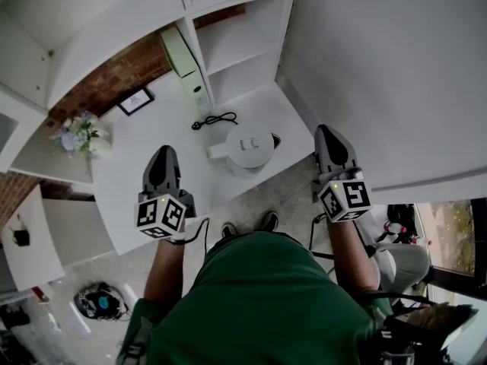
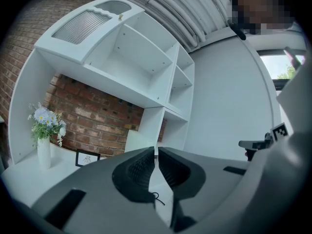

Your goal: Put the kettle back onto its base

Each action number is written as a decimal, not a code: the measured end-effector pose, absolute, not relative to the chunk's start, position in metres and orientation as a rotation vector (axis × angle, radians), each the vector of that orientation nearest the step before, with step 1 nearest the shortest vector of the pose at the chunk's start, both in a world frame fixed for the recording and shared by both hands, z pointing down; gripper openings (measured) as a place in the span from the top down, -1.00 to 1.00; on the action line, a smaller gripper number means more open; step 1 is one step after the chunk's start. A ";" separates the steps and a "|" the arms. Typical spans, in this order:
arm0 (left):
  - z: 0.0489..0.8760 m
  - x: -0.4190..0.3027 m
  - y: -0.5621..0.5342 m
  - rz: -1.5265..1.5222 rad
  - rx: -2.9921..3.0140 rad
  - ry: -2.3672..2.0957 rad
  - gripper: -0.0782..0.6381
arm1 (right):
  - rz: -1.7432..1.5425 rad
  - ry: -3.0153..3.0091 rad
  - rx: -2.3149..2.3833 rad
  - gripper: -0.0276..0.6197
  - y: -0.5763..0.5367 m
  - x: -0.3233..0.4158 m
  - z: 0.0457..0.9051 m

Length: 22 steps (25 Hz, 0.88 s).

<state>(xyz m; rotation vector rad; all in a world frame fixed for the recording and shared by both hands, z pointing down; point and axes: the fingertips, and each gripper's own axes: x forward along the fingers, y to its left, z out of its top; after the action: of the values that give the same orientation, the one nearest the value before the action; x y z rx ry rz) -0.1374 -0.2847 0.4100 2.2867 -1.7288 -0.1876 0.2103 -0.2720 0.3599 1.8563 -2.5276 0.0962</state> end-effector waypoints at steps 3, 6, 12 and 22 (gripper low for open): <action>0.411 -0.135 -0.284 -0.186 2.282 -1.735 0.67 | 0.097 -2.538 1.845 0.85 -0.273 0.211 0.360; 0.412 -0.133 -0.282 -0.179 2.276 -1.743 0.67 | 0.100 -2.544 1.842 0.85 -0.274 0.214 0.361; 0.416 -0.127 -0.281 -0.166 2.266 -1.752 0.67 | 0.104 -2.554 1.829 0.85 -0.276 0.219 0.363; 0.433 -0.103 -0.277 -0.105 2.260 -1.734 0.67 | 0.111 -2.572 1.808 0.85 -0.280 0.233 0.364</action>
<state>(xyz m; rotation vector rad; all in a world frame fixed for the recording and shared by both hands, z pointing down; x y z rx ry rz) -0.1027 -0.2771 0.4330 2.2601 -1.7345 -0.1054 0.2332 -0.2802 0.3642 1.8076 -2.5720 0.1115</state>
